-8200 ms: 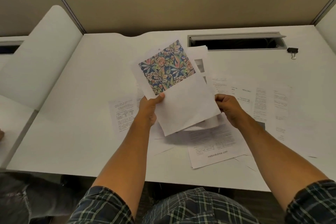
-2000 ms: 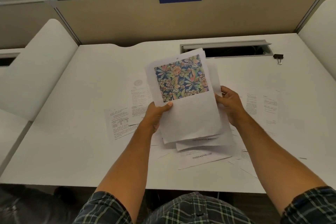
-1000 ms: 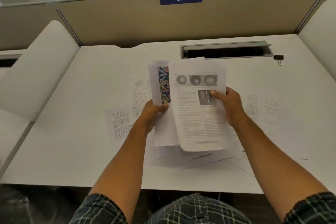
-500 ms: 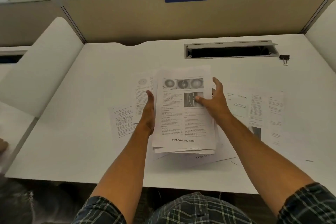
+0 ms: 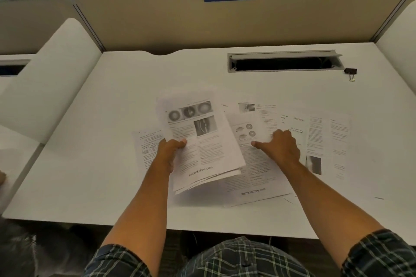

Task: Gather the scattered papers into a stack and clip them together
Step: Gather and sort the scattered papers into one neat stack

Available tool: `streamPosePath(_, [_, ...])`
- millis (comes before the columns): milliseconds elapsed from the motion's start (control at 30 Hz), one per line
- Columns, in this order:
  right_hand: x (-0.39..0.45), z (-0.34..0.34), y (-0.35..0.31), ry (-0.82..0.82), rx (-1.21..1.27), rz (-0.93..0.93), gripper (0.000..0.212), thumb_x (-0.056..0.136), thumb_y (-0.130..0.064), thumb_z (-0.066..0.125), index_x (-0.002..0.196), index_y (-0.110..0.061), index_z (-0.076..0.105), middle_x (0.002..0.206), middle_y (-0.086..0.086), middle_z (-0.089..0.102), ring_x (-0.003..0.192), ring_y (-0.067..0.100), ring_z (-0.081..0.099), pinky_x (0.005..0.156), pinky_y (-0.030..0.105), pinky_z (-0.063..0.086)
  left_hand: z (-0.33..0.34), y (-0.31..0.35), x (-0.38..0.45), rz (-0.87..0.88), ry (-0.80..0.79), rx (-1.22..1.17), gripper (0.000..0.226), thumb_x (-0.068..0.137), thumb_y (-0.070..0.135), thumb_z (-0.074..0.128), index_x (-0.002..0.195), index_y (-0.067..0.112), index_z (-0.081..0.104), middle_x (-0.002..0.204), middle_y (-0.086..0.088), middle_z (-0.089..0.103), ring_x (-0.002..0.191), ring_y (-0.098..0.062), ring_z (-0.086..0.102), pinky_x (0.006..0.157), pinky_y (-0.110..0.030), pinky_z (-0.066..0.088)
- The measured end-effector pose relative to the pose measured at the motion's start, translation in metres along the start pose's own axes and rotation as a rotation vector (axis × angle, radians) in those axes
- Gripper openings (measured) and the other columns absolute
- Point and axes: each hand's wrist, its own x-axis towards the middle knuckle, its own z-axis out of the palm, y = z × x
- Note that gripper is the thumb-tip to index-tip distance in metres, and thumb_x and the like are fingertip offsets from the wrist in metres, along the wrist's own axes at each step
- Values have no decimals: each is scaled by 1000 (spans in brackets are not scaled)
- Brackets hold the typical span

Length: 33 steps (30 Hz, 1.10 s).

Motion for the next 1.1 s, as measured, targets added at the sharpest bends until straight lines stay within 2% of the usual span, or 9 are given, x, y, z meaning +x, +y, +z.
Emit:
streamPosePath(133, [-14,10,-9,21,-142,-1,106,57,-72,85,133,-9,46,132,15,50,124,34,52,95,48,50,3,0,-5,-1,-12,46,44,86,-3,69,130,3,65,125,-10,71,117,-31,64,101,-42,46])
streamPosePath(333, [-11,9,-14,-19,-47,23,90,60,-55,93,121,-7,49,116,13,62,106,33,65,78,38,52,6,4,-1,3,-24,66,44,88,-3,68,131,1,64,125,-8,69,112,-27,62,96,-37,41])
streamPosePath(467, [-6,7,-5,-86,43,-10,55,66,-49,92,96,-15,59,96,2,71,82,24,68,58,27,43,7,5,-1,0,-10,69,40,88,-4,67,128,1,63,118,-6,67,107,-25,59,94,-36,38])
streamPosePath(533, [-6,6,-1,-86,115,-33,41,75,-43,88,82,-21,54,86,-3,66,74,18,62,54,25,36,7,4,0,3,1,64,40,88,-4,67,128,2,64,118,-7,67,108,-26,60,95,-37,39])
streamPosePath(700, [7,-7,11,-3,434,-37,29,81,-27,83,98,-14,63,96,3,70,80,20,65,66,30,51,7,2,2,-1,1,74,41,88,-2,68,128,2,64,118,-7,69,110,-28,62,94,-39,42])
streamPosePath(833, [18,-45,16,108,656,-89,41,84,-14,82,121,-8,67,108,3,69,90,18,66,73,23,49,10,5,2,9,-28,76,41,88,-1,71,128,4,65,121,-6,70,106,-26,65,98,-42,47])
streamPosePath(900, [22,-65,20,102,788,-115,39,84,-12,81,121,-8,70,105,3,73,85,16,70,71,22,53,12,6,3,13,-42,72,39,88,0,71,126,4,65,119,-5,71,103,-24,66,94,-41,48])
streamPosePath(1000, [29,-84,31,87,964,-117,28,85,-15,81,112,-14,74,94,-1,78,78,16,75,77,33,61,16,9,3,13,-25,46,37,89,-3,70,124,6,63,116,-6,69,96,-22,66,89,-38,48])
streamPosePath(1100, [33,-91,40,75,1162,-86,20,87,-18,80,106,-13,76,96,3,80,90,27,77,80,42,63,16,10,2,20,-4,45,35,89,-6,68,121,7,63,117,-8,68,105,-29,64,92,-40,49])
